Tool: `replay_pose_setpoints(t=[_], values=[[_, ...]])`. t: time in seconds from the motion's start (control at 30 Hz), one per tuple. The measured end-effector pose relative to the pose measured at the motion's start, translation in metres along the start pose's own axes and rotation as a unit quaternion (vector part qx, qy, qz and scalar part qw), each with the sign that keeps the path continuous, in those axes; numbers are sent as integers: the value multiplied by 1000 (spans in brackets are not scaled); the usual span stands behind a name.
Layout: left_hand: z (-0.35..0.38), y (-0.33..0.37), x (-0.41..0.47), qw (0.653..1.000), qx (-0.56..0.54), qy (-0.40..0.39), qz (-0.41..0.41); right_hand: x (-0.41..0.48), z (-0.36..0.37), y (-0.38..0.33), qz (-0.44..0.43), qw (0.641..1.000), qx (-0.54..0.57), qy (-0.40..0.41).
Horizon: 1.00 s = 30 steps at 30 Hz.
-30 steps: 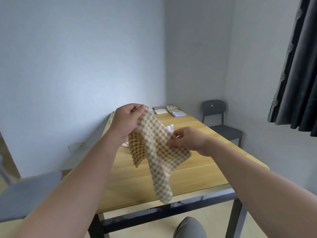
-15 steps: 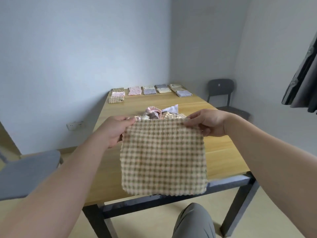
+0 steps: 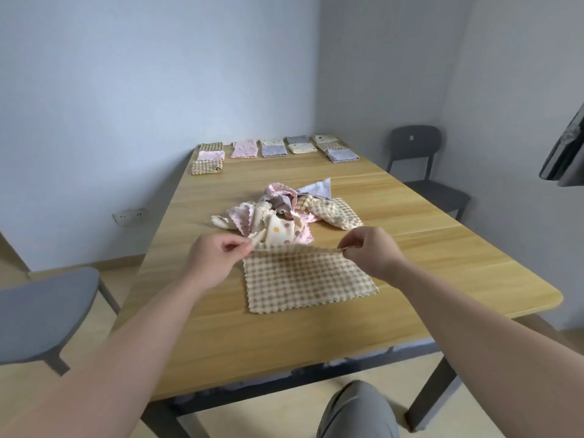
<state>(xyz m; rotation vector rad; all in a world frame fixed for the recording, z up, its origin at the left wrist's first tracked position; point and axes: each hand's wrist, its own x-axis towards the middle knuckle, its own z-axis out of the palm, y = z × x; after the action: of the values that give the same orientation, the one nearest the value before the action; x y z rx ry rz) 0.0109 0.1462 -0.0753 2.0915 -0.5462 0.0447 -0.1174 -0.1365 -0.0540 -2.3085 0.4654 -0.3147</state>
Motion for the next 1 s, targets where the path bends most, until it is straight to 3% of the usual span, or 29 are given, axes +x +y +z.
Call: replay_pose_setpoints(t=[0.1, 0.23, 0.4, 0.77, 1.0], values=[[7, -3, -33, 999, 21, 7, 35, -11, 4, 11, -7, 1000, -30, 5], [17, -2, -62, 994, 73, -50, 57, -30, 13, 26, -48, 992, -111, 21], [26, -4, -73, 984, 154, -75, 57, -44, 17, 43, -31, 992, -124, -17], [27, -6, -74, 981, 161, -90, 68, -59, 10, 56, -101, 983, -144, 44], [27, -5, -78, 968, 204, -103, 102, -62, 10, 56, -111, 971, -211, 22]])
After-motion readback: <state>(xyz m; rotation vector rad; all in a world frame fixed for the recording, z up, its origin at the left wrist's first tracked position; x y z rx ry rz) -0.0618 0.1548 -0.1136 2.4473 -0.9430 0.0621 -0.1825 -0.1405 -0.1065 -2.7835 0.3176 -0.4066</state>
